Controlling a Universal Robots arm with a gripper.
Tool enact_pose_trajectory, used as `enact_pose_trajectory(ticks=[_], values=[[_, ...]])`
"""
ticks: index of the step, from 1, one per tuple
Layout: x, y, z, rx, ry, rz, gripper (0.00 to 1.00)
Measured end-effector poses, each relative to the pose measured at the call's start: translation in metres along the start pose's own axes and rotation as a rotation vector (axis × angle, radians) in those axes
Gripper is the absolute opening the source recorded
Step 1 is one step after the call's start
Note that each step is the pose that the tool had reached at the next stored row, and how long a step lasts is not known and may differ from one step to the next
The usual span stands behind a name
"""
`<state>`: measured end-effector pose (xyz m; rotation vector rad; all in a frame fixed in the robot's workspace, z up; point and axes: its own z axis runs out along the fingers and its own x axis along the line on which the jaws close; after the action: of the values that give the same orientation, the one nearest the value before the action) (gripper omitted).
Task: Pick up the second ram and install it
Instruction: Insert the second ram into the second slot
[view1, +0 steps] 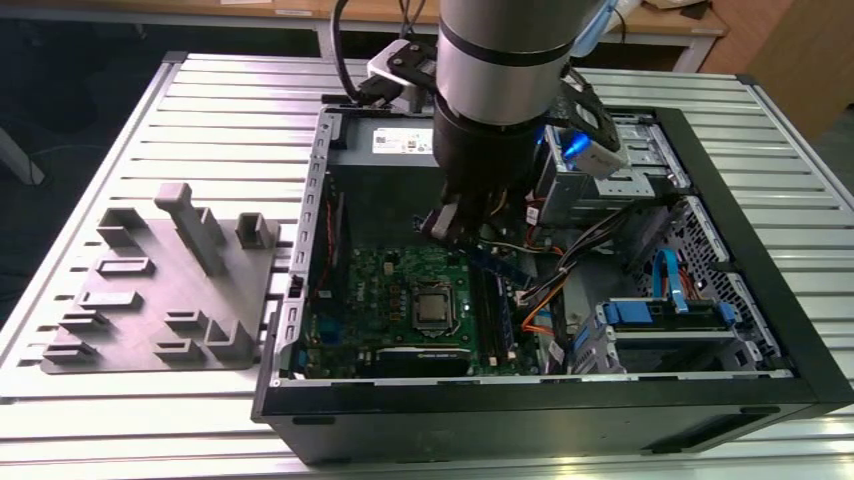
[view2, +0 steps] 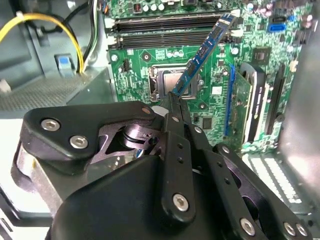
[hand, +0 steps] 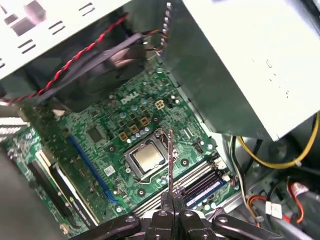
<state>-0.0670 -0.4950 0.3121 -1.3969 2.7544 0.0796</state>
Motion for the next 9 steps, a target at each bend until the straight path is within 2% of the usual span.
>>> enact_pose_trajectory(ticks=[9], values=[[0.0001,0.0,0.0011,0.0115,-0.0037,0.163,0.08]])
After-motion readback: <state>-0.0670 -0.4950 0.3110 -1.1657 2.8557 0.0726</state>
